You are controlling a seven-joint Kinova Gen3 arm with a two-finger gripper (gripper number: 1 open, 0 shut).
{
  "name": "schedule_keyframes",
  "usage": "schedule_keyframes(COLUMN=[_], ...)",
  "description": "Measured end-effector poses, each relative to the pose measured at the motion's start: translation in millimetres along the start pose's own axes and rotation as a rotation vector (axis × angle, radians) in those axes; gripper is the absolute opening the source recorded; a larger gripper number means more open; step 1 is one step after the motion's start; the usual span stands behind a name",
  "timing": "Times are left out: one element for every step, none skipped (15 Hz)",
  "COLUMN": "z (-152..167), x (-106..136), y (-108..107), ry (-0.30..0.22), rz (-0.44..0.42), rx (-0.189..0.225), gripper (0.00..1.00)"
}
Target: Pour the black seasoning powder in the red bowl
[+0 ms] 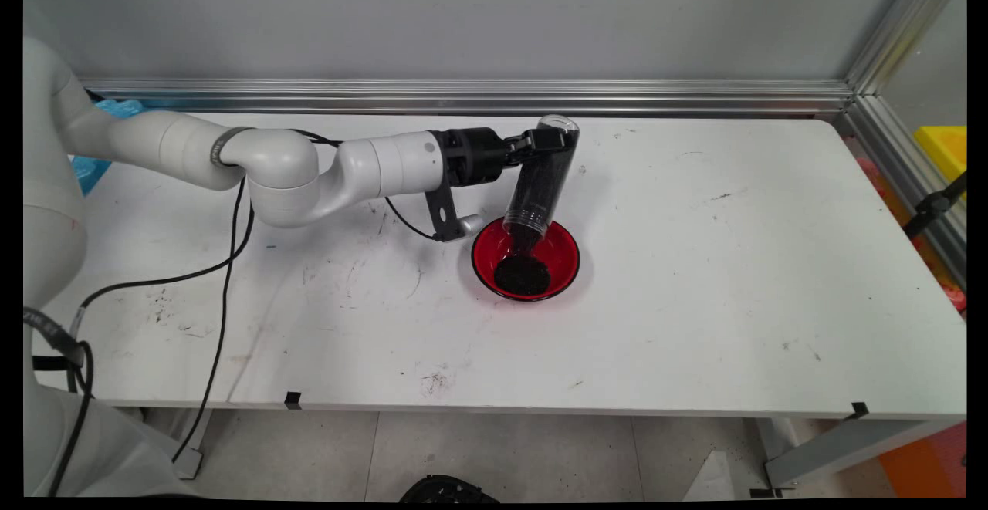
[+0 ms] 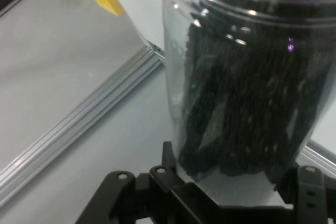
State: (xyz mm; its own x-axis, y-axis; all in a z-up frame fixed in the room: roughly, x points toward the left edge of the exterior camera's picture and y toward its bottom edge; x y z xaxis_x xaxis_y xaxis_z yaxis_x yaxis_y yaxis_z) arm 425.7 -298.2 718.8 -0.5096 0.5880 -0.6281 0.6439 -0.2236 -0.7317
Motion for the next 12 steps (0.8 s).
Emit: schedule_keyframes(z=[-0.9,-2.0,-2.5,-3.1,-3.8,-4.4,-4.8,-5.0,-5.1,-5.2,-5.2,-5.2], x=[-0.1,-0.1,0.0,0.2,0.3,0.4,0.4,0.3,0.3,0.3,0.1,-0.1], y=[-0.6,-1.1,-1.5,-1.9,-2.4,-2.9,-3.4,-3.9,-4.4,-4.7,-5.0,-5.2], ry=[0.0,-0.001,0.0,0.0,0.0,0.0,0.0,0.0,-0.001,-0.001,-0.001,-0.001], rz=[0.002,0.004,0.005,0.006,0.007,0.008,0.009,0.009,0.009,0.008,0.006,0.003], rx=[0.002,0.003,0.004,0.005,0.006,0.008,0.01,0.011,0.012,0.013,0.013,0.013], gripper=[0.0,0.0,0.0,0.0,0.0,0.0,0.0,0.0,0.0,0.0,0.0,0.0])
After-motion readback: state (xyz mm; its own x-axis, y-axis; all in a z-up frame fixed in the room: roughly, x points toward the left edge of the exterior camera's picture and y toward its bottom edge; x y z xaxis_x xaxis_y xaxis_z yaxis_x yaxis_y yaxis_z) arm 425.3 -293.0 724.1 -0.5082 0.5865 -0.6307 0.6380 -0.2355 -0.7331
